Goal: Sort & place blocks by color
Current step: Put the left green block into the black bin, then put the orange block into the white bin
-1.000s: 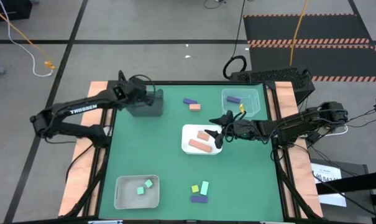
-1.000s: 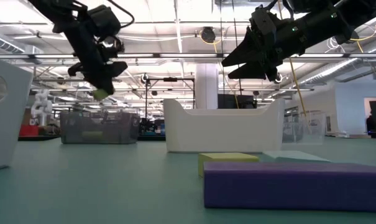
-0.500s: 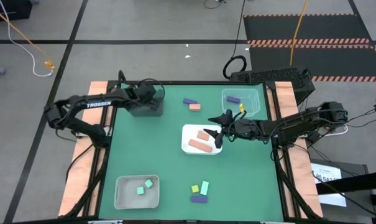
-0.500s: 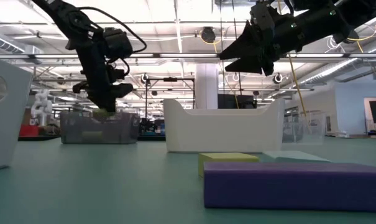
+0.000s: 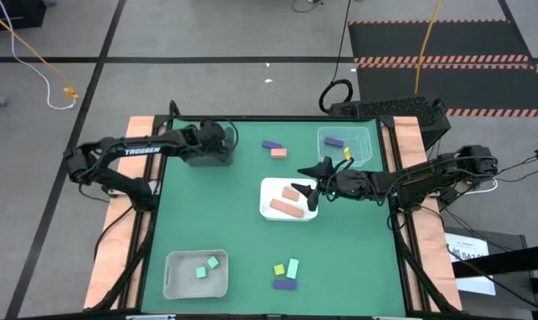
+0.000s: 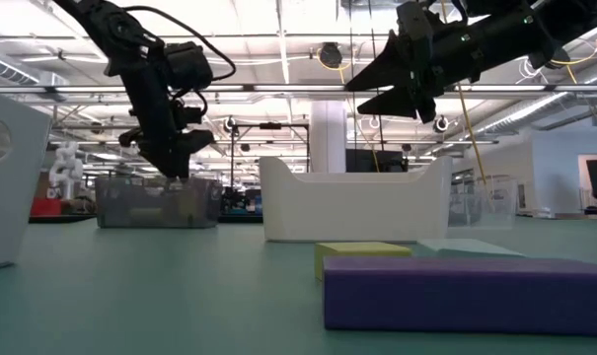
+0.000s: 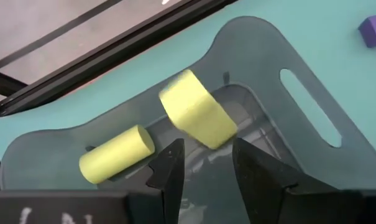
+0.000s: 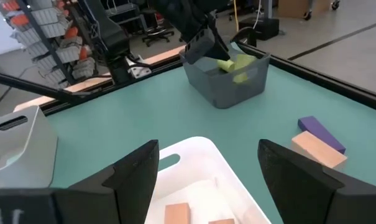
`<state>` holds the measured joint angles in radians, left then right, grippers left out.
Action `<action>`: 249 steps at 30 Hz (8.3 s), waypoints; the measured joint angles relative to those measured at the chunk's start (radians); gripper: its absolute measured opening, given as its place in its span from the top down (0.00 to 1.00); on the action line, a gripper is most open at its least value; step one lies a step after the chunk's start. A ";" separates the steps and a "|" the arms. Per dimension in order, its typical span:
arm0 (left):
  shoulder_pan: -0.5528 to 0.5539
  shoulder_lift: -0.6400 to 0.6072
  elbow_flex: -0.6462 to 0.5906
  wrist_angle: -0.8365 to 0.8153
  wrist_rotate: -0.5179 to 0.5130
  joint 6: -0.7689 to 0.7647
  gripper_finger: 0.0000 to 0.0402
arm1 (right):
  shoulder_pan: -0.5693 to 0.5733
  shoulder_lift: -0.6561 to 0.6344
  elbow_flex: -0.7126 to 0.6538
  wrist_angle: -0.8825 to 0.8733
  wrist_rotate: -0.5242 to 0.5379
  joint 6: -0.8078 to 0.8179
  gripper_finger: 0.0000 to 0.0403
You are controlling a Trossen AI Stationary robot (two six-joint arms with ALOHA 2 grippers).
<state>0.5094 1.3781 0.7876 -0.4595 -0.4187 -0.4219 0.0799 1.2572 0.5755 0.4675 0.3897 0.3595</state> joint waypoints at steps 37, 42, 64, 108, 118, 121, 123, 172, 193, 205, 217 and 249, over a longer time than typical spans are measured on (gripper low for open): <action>-0.379 0.038 0.001 0.412 0.293 0.070 0.65 | -0.001 0.000 0.000 0.074 0.000 -0.004 0.34; -0.473 0.036 0.001 0.410 0.243 0.061 0.65 | -0.006 0.000 0.000 0.154 0.002 0.039 0.34; -0.513 0.026 0.001 0.410 0.198 0.021 0.65 | -0.129 0.000 0.015 0.164 -0.049 0.075 0.31; -0.510 0.026 0.001 0.596 0.199 0.026 0.65 | -0.473 0.311 0.279 -0.061 -0.390 -0.004 0.14; -0.510 0.026 0.001 0.592 0.200 0.025 0.65 | -0.472 0.512 0.493 -0.212 -0.394 -0.117 0.14; -0.510 0.026 0.001 0.592 0.200 0.036 0.65 | -0.472 0.556 0.516 -0.215 -0.395 -0.119 0.14; -0.510 0.026 0.001 0.592 0.200 0.050 0.65 | -0.472 0.578 0.515 -0.225 -0.400 -0.139 0.14; -0.510 0.026 0.001 0.539 0.200 0.073 0.65 | -0.537 0.720 0.513 -0.300 -0.446 -0.488 0.70; -0.510 0.026 0.001 0.539 0.200 0.072 0.65 | -0.537 0.484 0.513 -0.307 -0.444 -0.433 0.70; -0.512 0.026 0.001 0.538 0.200 0.046 0.65 | -0.427 0.234 0.513 -0.301 -0.445 -0.379 0.70; -0.512 0.026 0.001 0.537 0.200 0.046 0.65 | -0.211 0.129 0.513 -0.192 -0.443 -0.402 0.70; -0.557 0.026 0.001 0.529 0.200 0.047 0.65 | 0.084 0.126 0.109 -0.263 -0.051 0.246 0.70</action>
<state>-0.0475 1.4036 0.7887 0.0700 -0.2188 -0.3748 0.1638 1.3834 0.6846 0.2042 0.3389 0.6060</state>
